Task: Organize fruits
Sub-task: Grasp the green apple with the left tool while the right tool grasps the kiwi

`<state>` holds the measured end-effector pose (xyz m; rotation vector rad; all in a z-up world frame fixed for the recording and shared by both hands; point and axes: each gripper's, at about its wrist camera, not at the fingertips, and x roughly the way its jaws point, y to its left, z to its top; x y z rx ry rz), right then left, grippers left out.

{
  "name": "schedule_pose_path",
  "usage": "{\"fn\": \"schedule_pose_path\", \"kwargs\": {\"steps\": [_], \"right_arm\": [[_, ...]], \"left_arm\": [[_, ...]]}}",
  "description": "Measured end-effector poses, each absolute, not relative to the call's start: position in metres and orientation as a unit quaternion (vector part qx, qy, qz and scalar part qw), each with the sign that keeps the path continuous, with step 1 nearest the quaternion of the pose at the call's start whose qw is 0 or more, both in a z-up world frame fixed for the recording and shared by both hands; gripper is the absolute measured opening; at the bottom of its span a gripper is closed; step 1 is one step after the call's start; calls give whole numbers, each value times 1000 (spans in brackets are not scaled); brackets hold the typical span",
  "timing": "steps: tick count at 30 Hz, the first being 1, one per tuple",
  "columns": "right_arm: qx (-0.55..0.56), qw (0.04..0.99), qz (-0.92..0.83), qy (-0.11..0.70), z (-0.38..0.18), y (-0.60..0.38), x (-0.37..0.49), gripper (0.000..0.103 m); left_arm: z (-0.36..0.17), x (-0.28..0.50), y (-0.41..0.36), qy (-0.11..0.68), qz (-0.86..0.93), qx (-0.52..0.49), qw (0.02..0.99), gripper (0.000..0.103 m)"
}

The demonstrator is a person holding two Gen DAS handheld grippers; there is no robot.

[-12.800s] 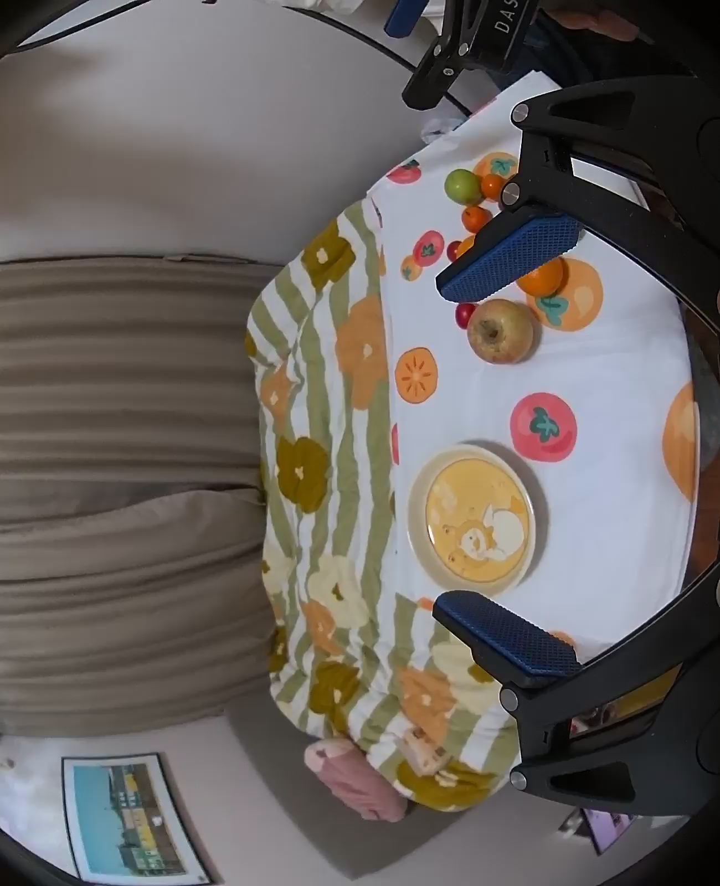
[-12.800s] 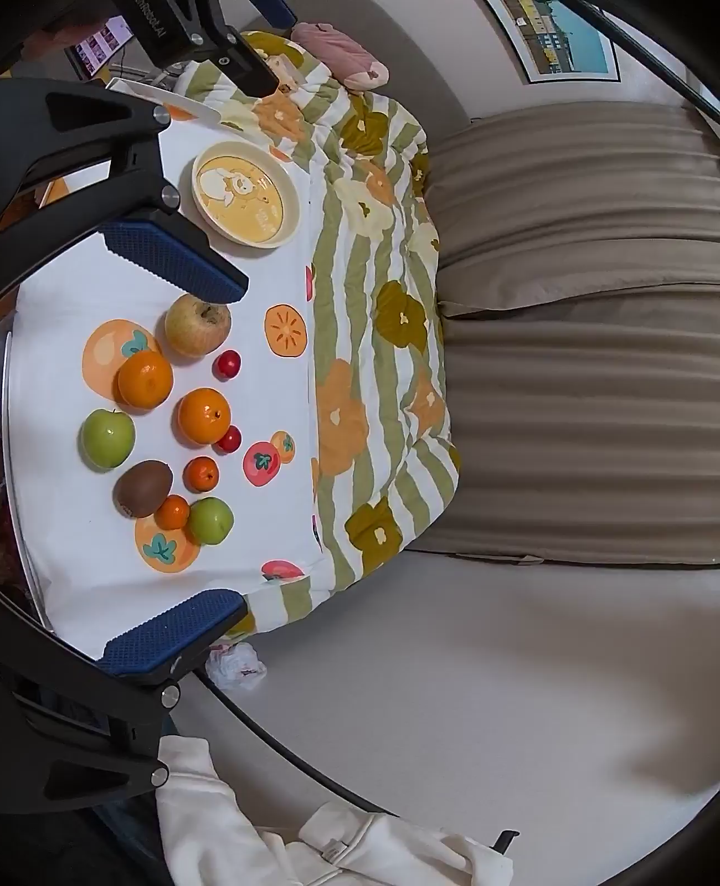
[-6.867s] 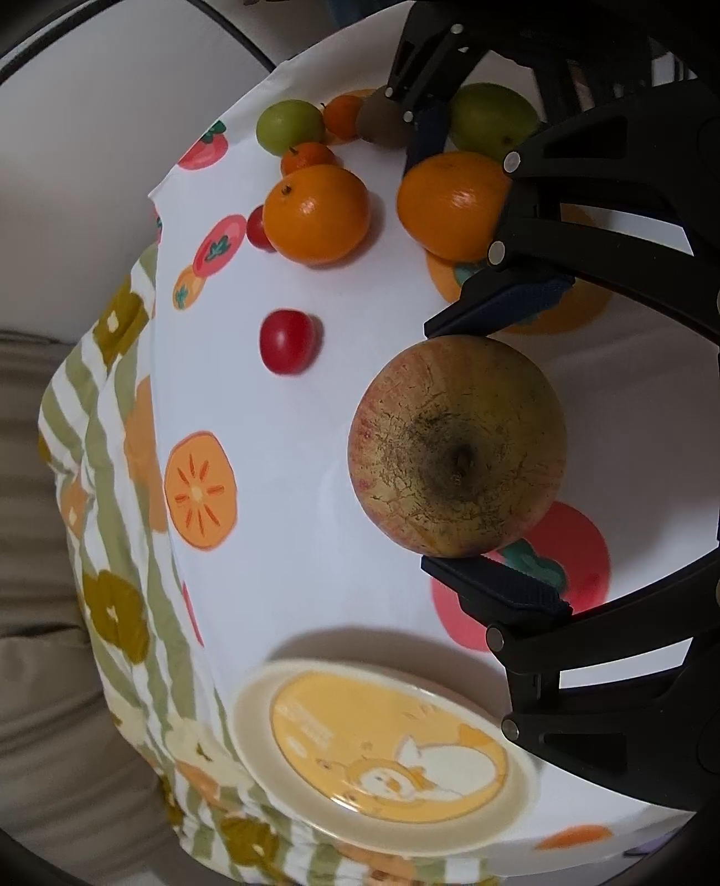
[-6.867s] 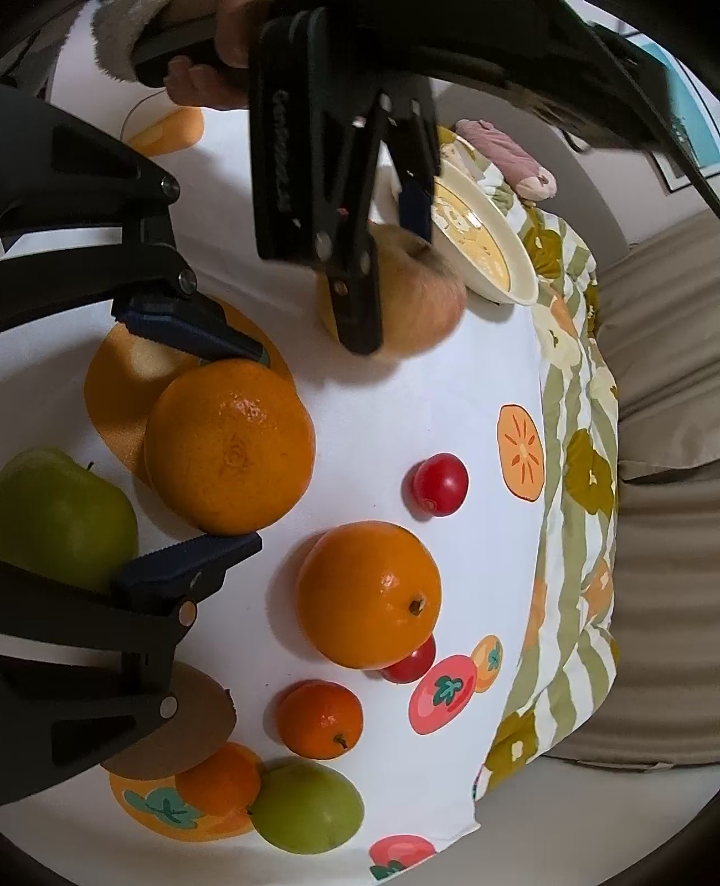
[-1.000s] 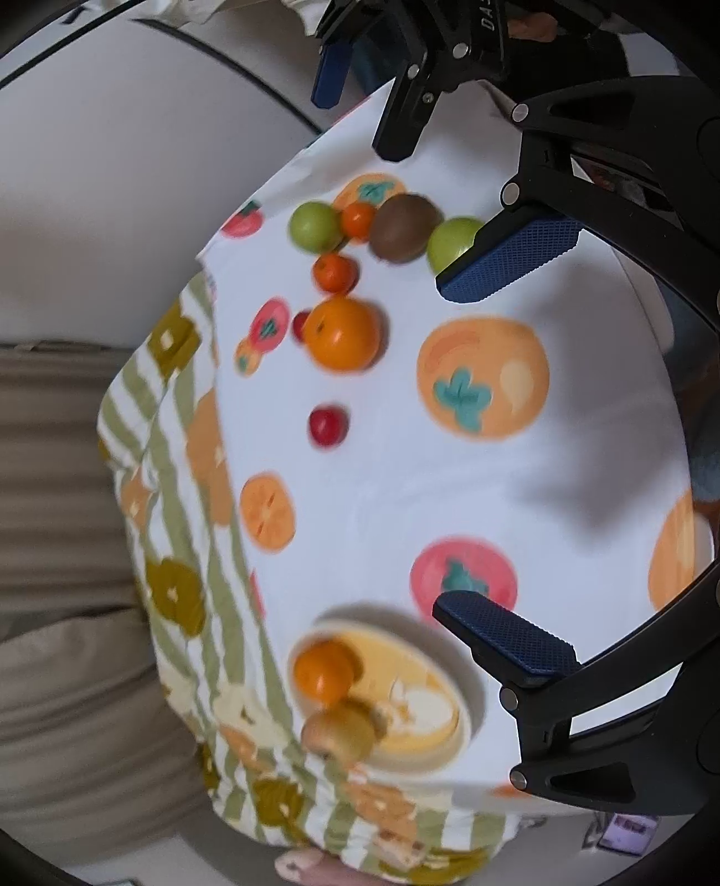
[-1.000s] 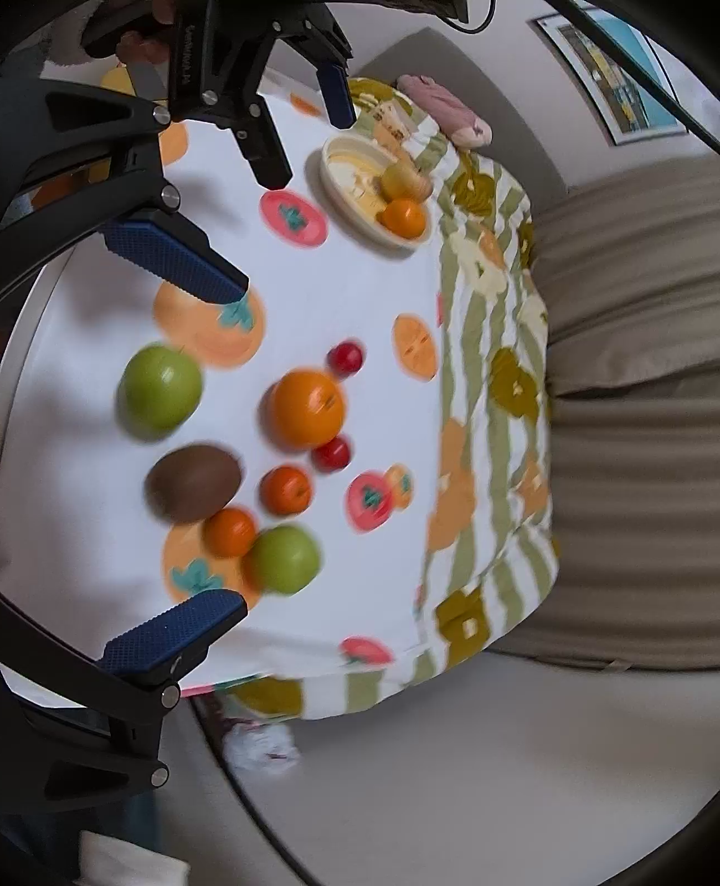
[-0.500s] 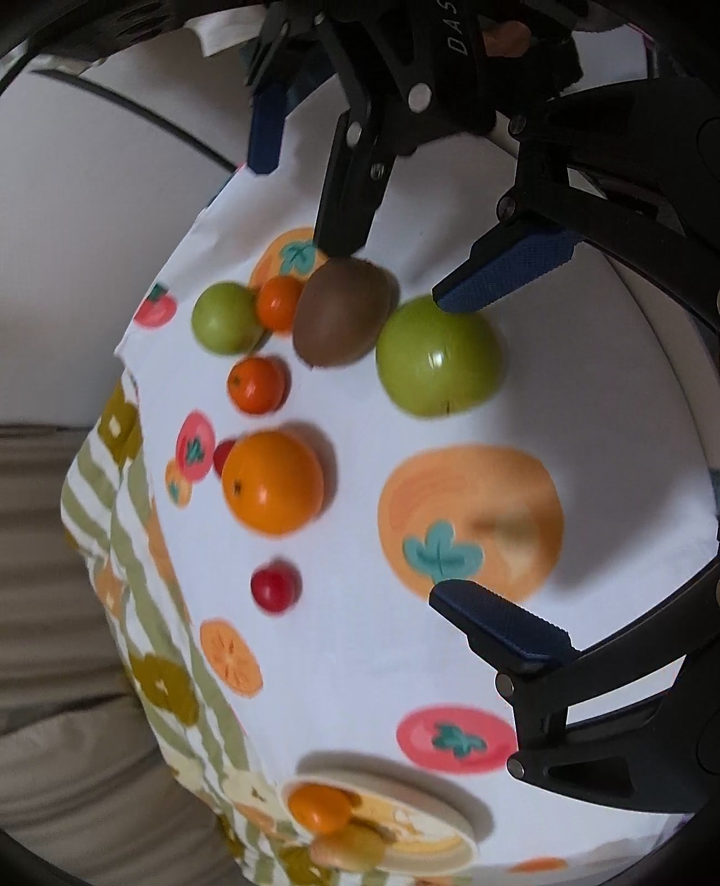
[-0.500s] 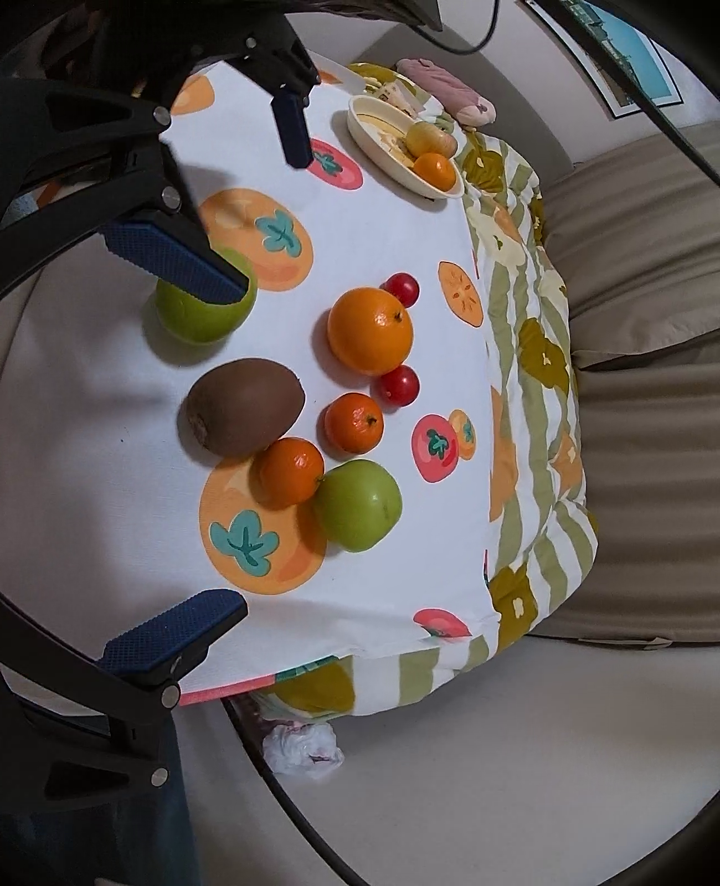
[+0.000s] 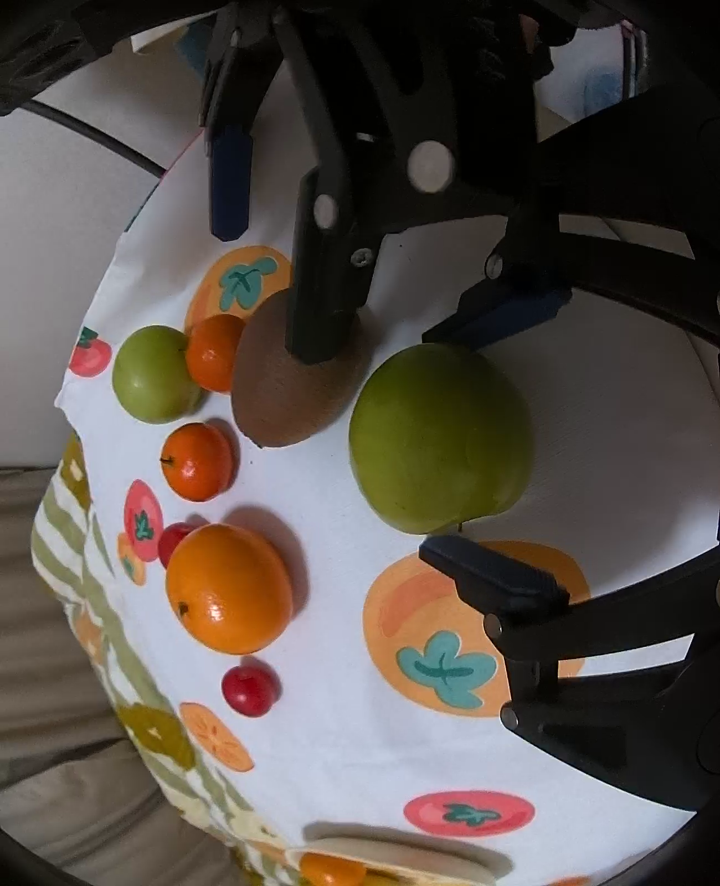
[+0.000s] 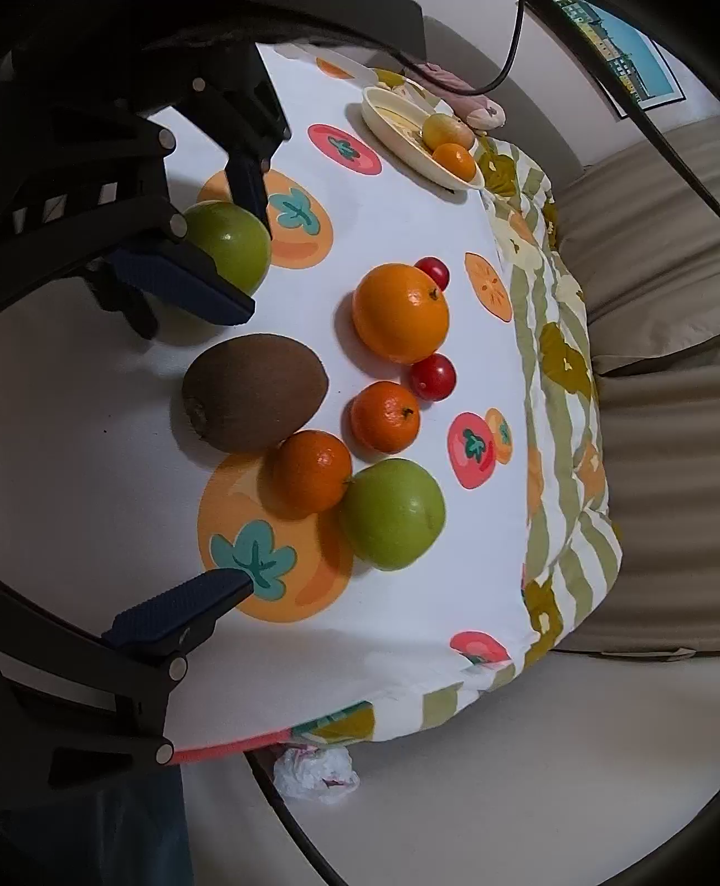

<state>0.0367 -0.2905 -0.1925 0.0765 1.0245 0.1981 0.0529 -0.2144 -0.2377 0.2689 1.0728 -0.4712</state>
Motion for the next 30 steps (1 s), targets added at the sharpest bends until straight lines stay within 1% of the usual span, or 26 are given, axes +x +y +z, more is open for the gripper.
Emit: {"fn": "schedule_pose_path", "kwargs": {"steps": [2,3,8,10,13,20,25,30], "right_arm": [[35,864,99,492,-194,-289,36,88],[34,864,100,492,-194,-288,36,88],[34,862,107,494,-198,-286,38,88],[34,860,111,497,-199,-284,40,82],[33,856,117,502,-202,-280,43,76],[24,851,123,511,-208,-272,47,71],[15,843,129,523,-212,-267,49,63],[-5,840,120,529,-213,-261,52,61]], "left_arm": [[-238,54,-214,505,-222,126,824,66],[-238,54,-215,505,-225,126,824,61],[-237,54,-214,505,-227,124,823,61],[-237,53,-212,507,-224,123,823,61],[-237,52,-207,508,-218,123,824,61],[-237,52,-193,511,-200,121,827,61],[-237,53,-187,511,-189,117,830,61],[-237,53,-179,512,-181,114,832,61]]}}
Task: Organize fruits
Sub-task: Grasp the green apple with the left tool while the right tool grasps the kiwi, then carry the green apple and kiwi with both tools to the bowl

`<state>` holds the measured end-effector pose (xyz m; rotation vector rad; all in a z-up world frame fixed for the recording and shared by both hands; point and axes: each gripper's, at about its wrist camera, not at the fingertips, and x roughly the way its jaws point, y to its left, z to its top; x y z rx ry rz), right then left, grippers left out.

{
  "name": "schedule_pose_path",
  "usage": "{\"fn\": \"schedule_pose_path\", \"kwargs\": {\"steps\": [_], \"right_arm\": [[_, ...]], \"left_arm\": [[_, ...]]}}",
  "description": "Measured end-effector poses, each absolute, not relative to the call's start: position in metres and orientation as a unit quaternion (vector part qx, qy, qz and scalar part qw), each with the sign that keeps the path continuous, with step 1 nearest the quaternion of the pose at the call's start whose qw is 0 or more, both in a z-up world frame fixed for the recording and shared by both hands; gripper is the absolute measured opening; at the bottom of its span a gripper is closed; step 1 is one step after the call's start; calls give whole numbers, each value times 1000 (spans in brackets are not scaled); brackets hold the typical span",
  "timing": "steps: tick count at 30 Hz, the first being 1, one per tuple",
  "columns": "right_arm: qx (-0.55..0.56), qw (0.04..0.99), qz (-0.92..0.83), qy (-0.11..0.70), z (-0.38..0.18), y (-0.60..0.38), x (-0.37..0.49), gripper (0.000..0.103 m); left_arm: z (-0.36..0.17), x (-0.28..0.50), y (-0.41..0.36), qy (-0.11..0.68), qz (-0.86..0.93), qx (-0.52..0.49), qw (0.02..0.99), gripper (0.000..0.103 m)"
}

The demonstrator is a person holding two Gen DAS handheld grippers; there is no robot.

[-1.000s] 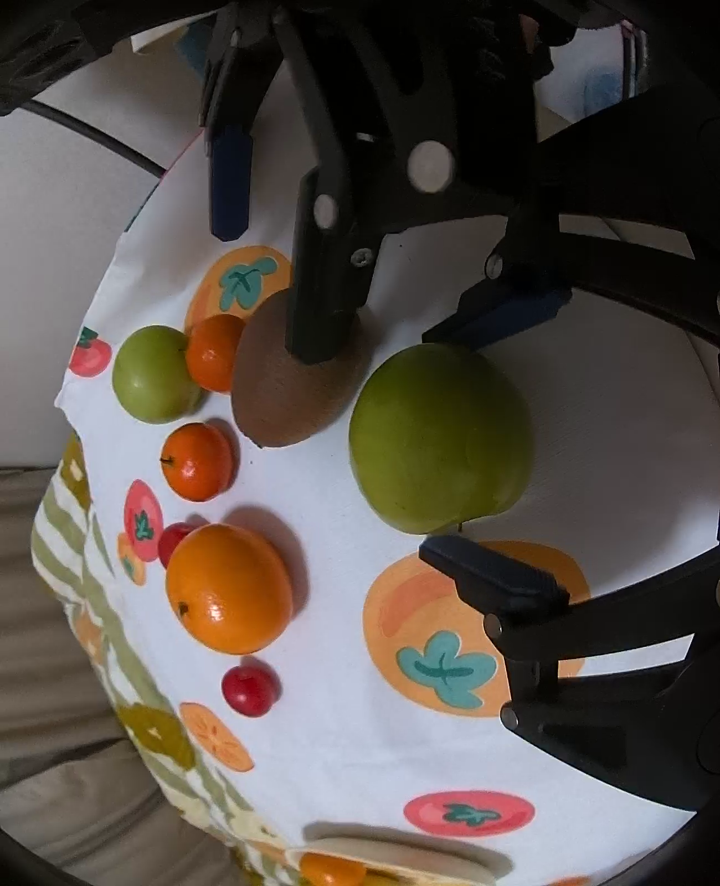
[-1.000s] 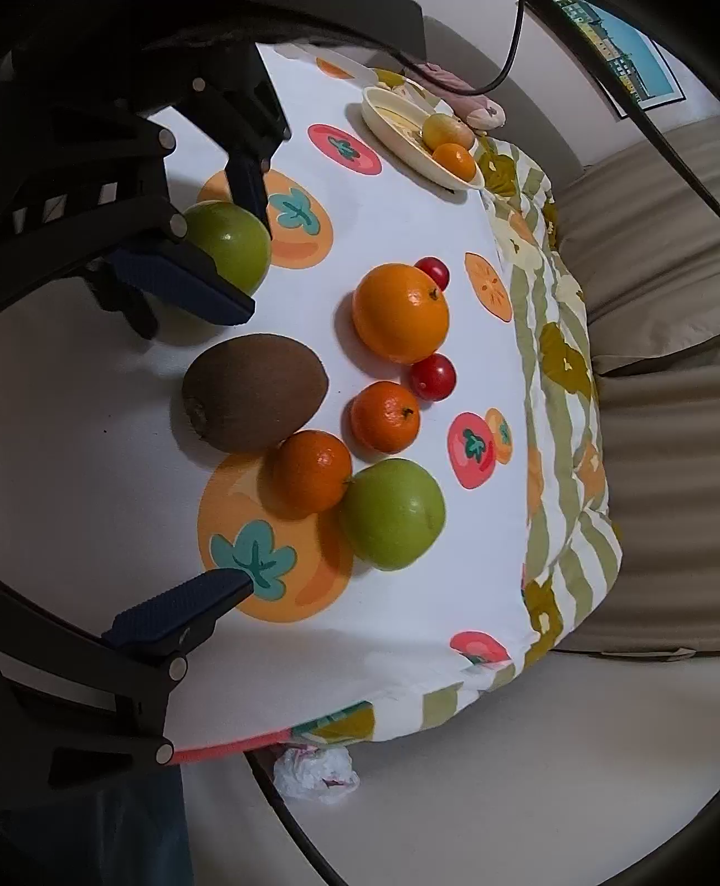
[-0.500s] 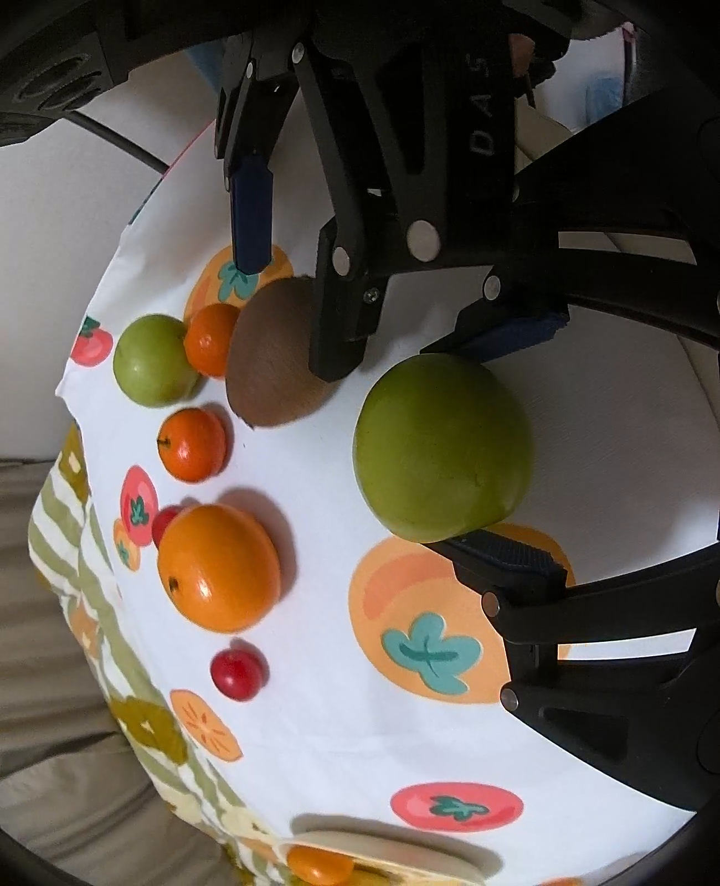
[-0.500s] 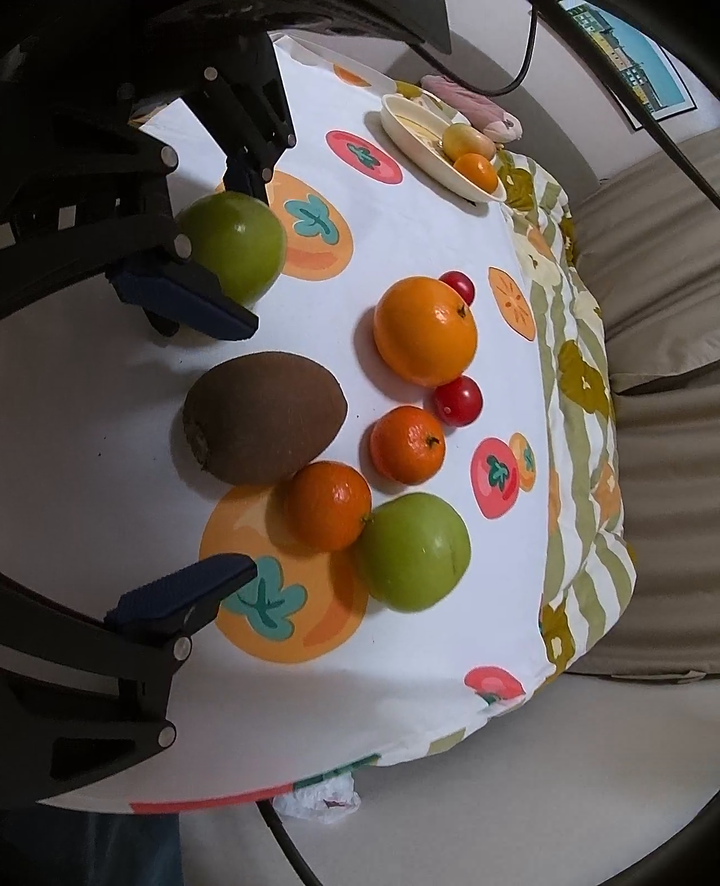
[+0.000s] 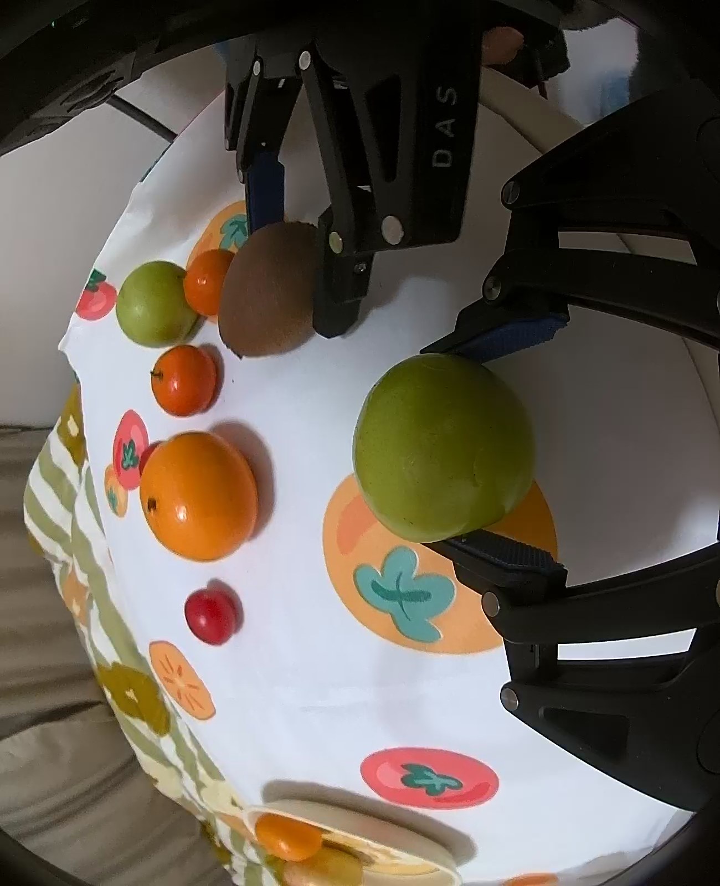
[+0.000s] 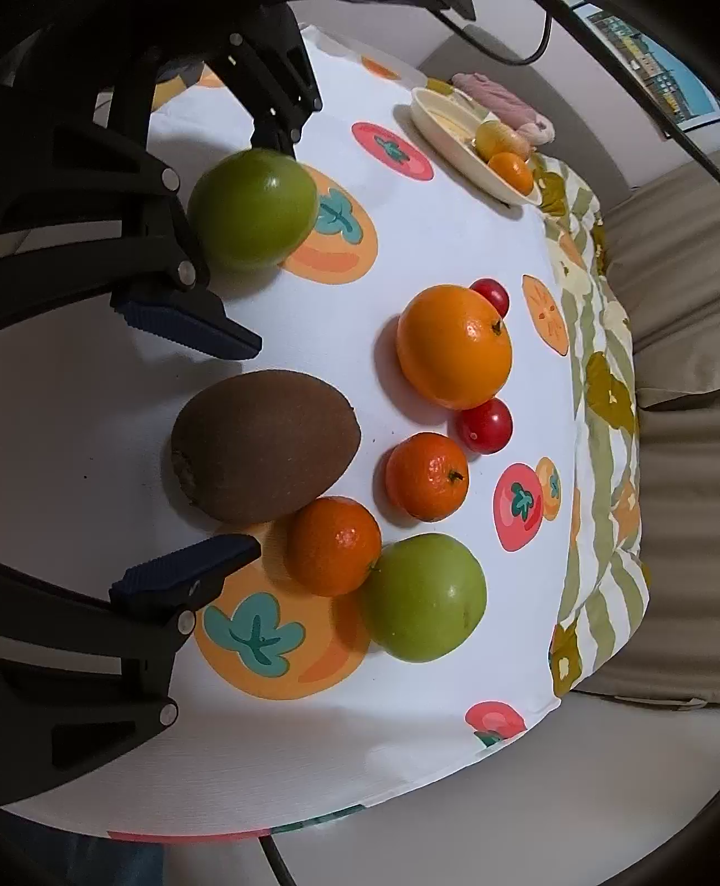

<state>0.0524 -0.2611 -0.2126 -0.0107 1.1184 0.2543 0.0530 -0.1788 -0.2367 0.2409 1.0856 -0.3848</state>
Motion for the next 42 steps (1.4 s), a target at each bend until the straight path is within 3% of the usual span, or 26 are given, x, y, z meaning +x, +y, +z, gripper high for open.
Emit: {"fn": "schedule_pose_path", "kwargs": {"steps": [3,7,10,28,42], "right_arm": [[-13,839,116,531,-214,-257,56,61],[-30,842,105,528,-214,-252,58,49],[-31,844,101,525,-214,-251,56,47],[-14,865,128,486,-159,-218,53,46],[-15,877,176,446,-105,-122,76,46]], "left_arm": [[-236,53,-175,513,-178,113,832,61],[-236,54,-165,514,-168,108,834,61],[-234,55,-157,517,-159,101,835,61],[-179,58,-101,483,-128,70,864,61],[-117,81,8,437,-90,61,893,61]]}}
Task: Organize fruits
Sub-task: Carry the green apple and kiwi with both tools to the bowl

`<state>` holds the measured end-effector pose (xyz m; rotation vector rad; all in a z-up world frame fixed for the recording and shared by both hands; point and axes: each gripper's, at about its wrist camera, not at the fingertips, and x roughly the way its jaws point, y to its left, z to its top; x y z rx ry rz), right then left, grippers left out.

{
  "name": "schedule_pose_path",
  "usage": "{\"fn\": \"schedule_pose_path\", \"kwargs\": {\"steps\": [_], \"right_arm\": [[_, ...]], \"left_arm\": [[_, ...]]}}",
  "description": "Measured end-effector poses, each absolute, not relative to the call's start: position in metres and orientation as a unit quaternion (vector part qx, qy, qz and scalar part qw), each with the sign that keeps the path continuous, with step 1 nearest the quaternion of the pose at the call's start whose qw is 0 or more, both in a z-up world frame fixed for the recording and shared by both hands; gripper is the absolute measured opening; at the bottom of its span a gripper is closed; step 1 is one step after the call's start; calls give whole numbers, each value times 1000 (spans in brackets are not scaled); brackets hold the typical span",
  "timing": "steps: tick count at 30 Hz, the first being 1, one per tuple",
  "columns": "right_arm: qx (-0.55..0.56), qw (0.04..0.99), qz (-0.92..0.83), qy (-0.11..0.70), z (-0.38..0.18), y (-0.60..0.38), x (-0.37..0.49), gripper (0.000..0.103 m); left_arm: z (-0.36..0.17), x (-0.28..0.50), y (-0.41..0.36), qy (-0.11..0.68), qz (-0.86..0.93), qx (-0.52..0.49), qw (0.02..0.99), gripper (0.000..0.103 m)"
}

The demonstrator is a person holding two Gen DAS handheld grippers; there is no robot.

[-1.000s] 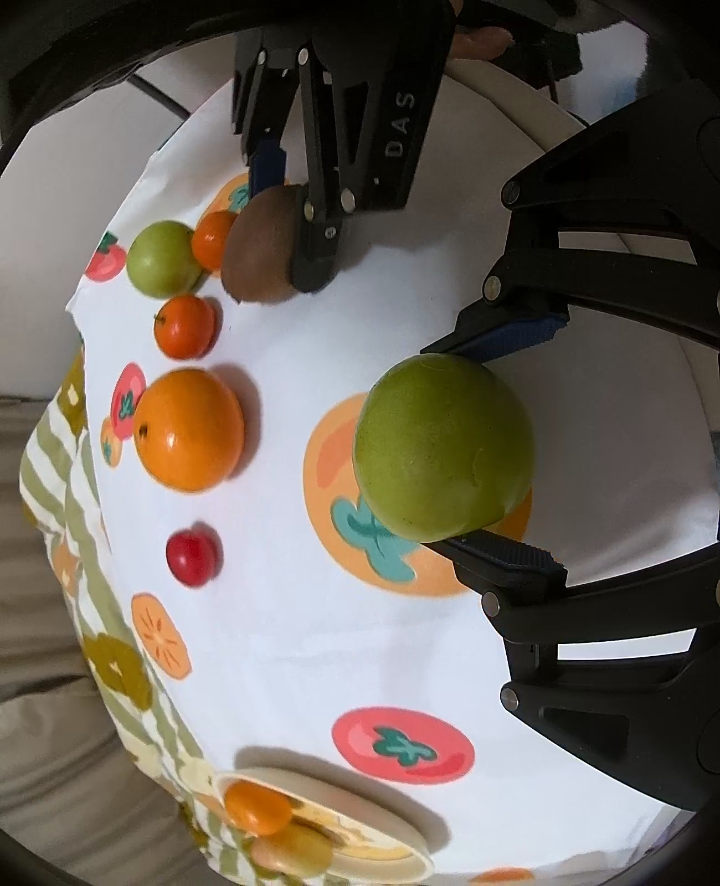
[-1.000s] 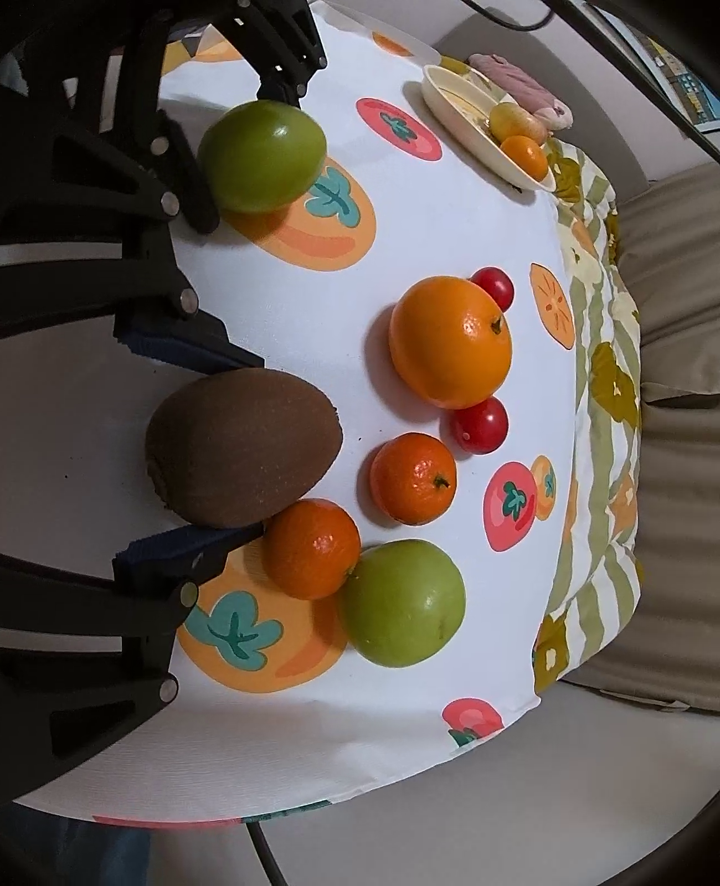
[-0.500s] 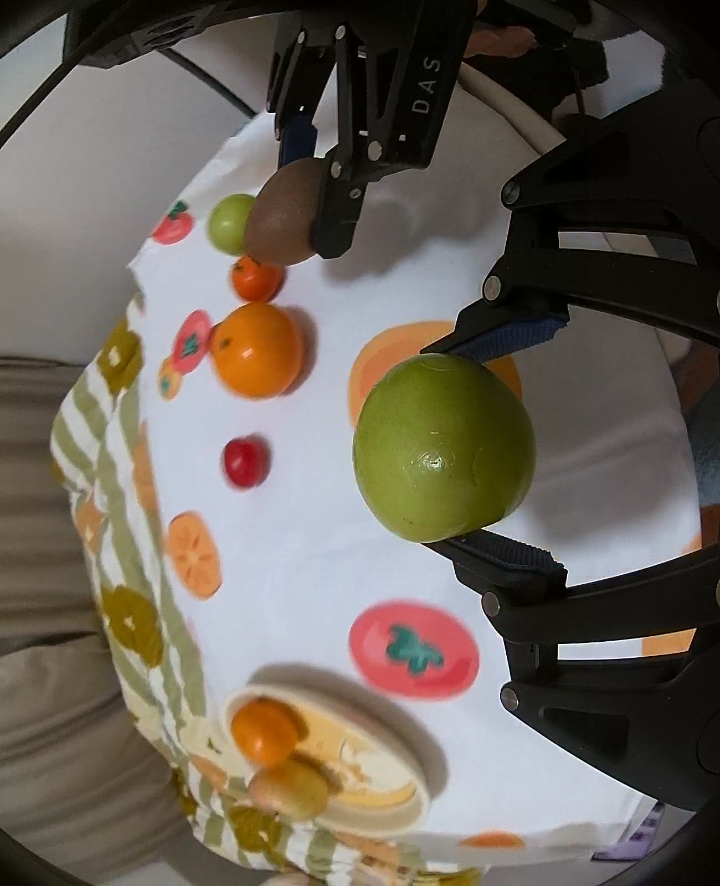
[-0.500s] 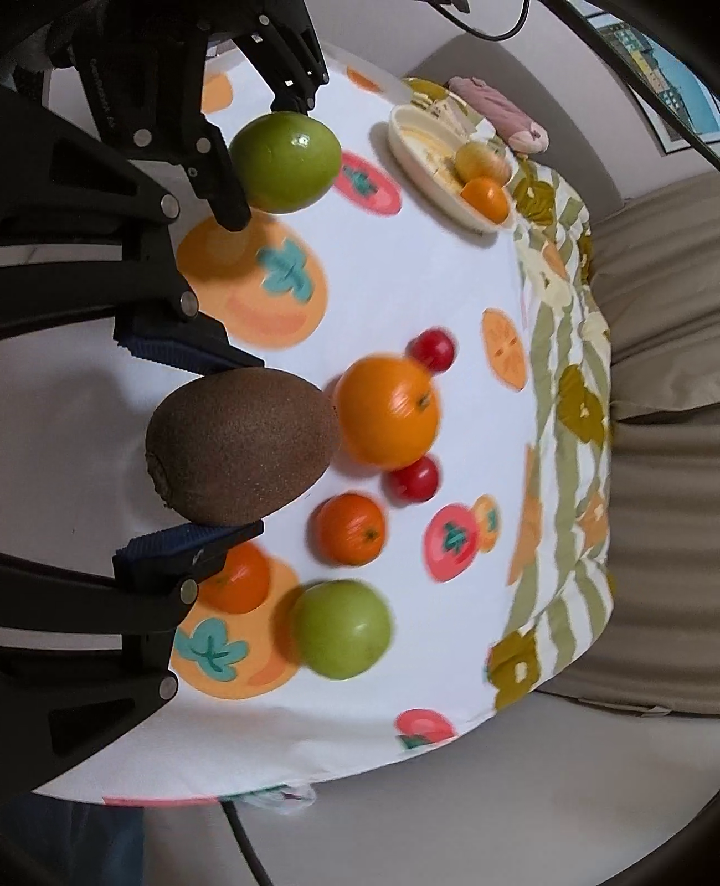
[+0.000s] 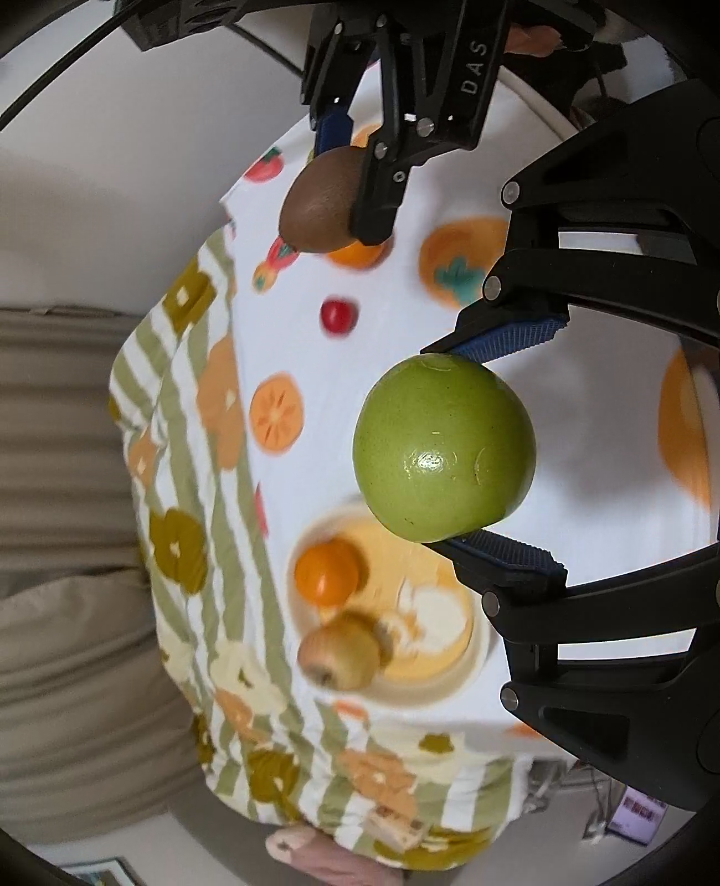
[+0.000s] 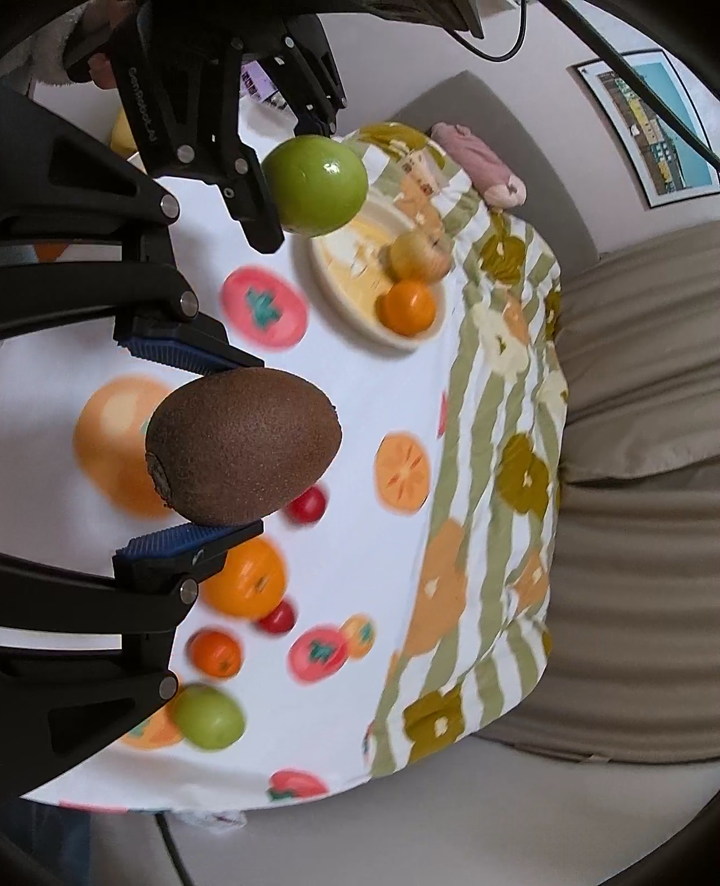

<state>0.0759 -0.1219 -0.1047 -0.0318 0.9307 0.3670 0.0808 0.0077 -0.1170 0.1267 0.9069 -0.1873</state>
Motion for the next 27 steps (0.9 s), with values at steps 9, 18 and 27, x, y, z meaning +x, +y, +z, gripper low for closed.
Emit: {"fn": "schedule_pose_path", "kwargs": {"steps": [9,18,27], "right_arm": [[-2,877,190,440,-99,-51,103,46],[17,874,175,453,-114,10,128,46],[32,865,158,474,-139,45,145,46]], "left_arm": [[-110,110,92,430,-72,61,898,61],[-137,142,156,445,-89,71,888,61],[-182,171,174,462,-111,92,875,61]]}}
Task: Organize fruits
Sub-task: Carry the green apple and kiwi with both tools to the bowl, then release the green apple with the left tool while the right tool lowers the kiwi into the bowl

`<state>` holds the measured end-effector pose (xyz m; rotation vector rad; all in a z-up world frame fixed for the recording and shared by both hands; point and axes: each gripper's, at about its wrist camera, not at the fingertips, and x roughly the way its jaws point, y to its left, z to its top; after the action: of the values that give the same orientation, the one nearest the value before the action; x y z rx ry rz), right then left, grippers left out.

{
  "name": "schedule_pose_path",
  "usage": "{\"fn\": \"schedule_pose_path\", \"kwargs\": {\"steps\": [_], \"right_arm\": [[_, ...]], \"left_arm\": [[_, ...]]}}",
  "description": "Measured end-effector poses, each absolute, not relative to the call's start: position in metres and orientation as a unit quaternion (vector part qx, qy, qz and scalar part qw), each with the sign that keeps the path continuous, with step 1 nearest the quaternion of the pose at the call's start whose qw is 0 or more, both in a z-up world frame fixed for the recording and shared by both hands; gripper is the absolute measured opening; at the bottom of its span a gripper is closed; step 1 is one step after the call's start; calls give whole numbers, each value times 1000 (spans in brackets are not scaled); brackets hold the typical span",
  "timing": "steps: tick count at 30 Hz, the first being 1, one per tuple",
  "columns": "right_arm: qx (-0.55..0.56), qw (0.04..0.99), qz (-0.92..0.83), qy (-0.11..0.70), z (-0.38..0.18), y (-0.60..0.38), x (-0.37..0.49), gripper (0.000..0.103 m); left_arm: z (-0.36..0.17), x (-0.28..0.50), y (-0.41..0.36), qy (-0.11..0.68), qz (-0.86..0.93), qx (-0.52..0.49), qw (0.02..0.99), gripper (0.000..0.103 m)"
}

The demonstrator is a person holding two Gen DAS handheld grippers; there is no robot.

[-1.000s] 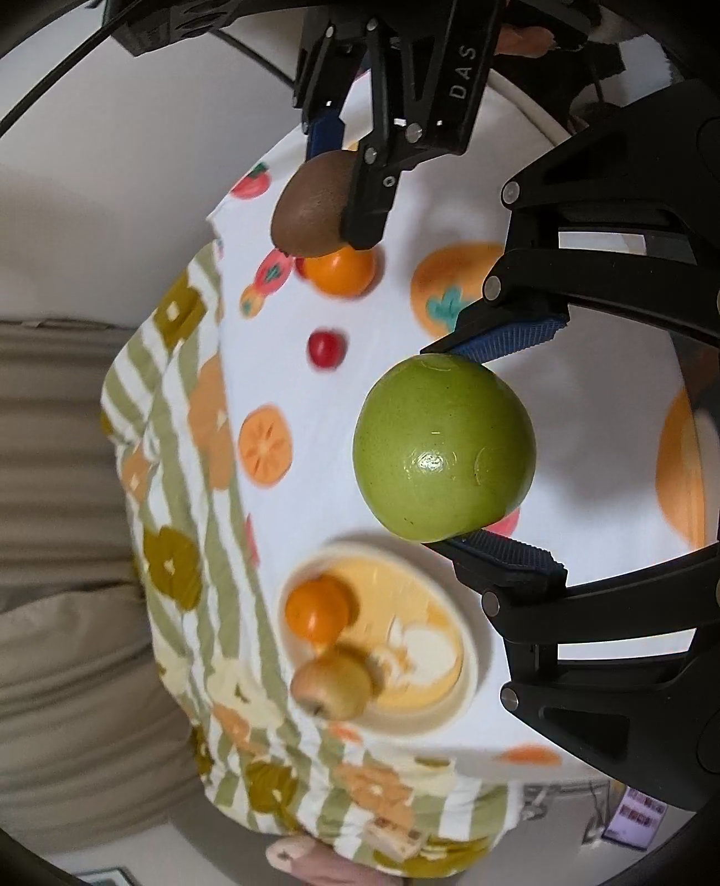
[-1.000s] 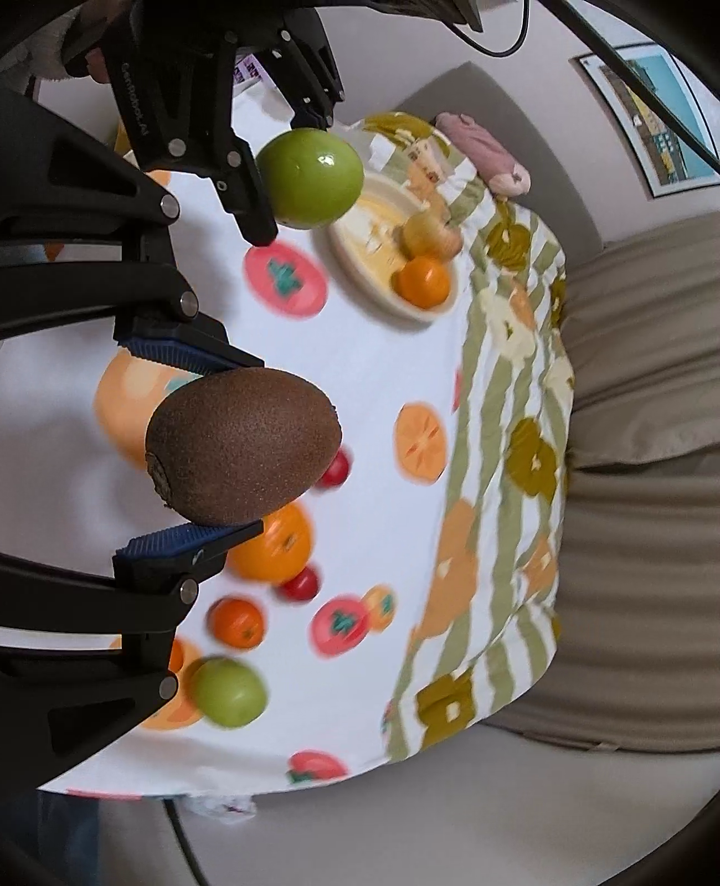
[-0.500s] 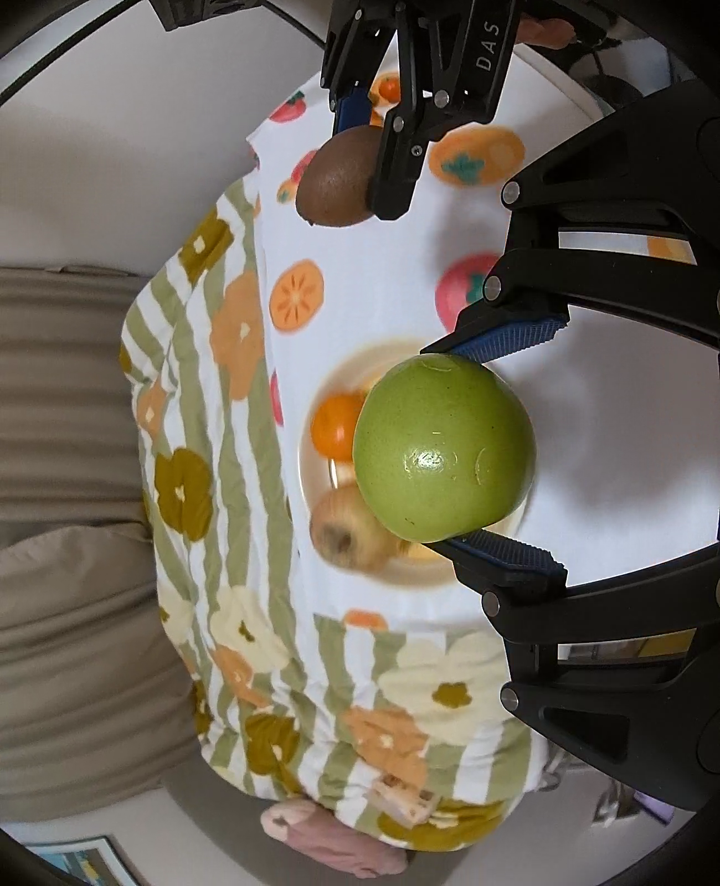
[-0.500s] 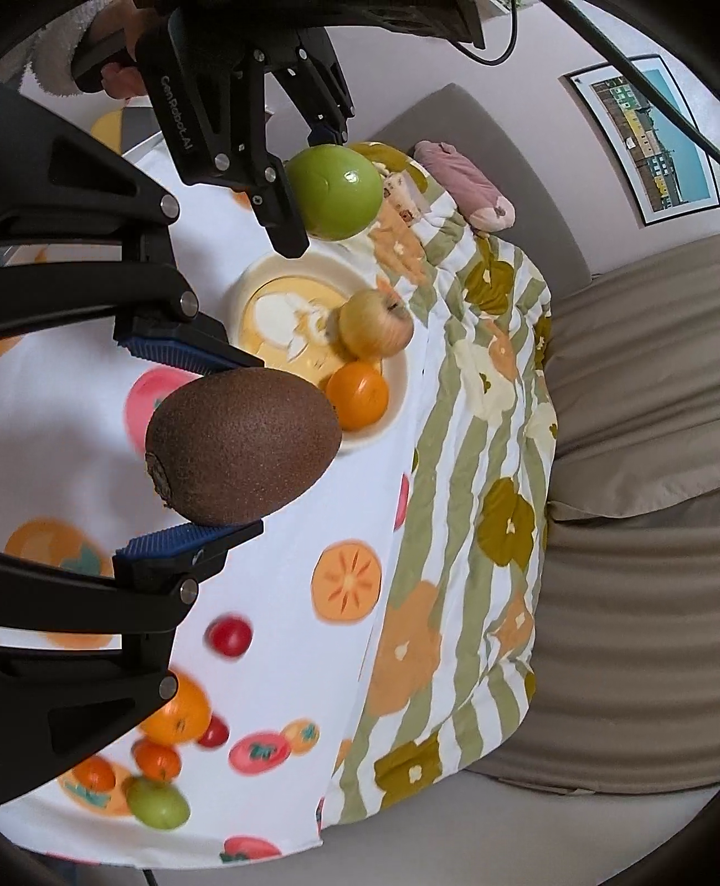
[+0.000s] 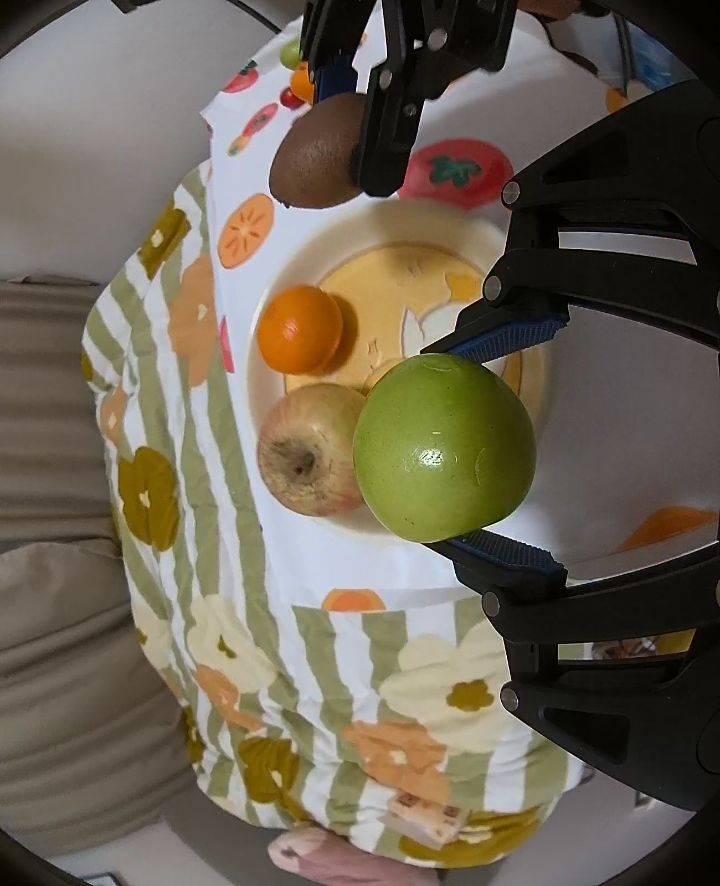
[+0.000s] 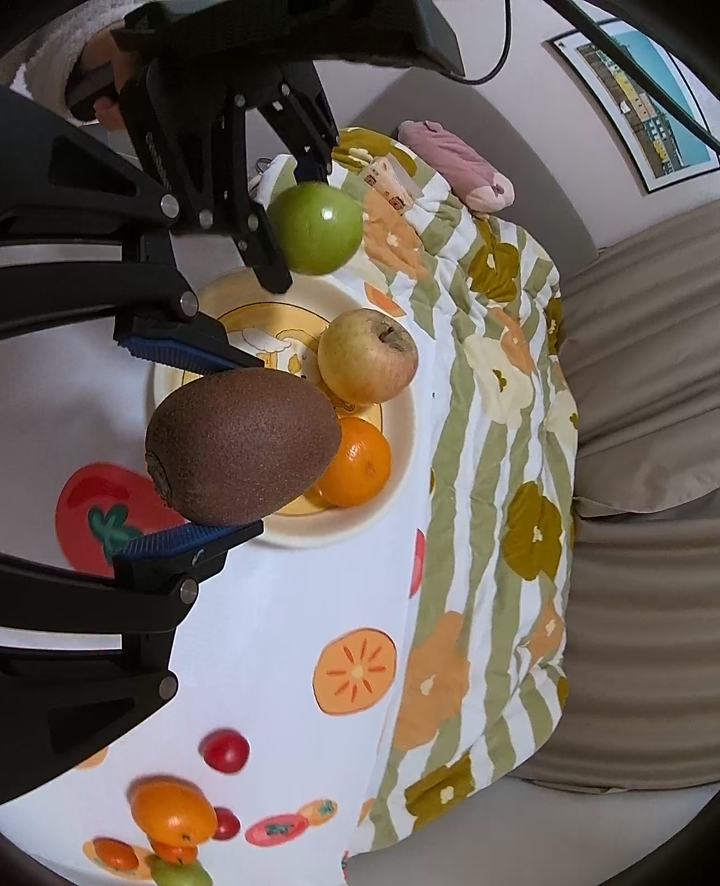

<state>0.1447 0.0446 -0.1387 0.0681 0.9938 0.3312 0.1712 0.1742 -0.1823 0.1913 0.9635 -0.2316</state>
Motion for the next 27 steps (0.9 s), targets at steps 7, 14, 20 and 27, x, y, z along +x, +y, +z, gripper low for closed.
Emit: {"fn": "schedule_pose_path", "kwargs": {"steps": [7,14,20,27], "right_arm": [[38,860,149,487,-150,52,152,46],[39,857,134,497,-157,50,157,46],[43,855,123,502,-159,46,159,46],[36,856,115,502,-155,44,159,45]], "left_arm": [[-206,185,167,476,-130,114,862,61],[-220,190,160,490,-140,128,851,61],[-212,187,165,481,-156,114,855,79],[-190,174,169,452,-164,118,869,103]]}}
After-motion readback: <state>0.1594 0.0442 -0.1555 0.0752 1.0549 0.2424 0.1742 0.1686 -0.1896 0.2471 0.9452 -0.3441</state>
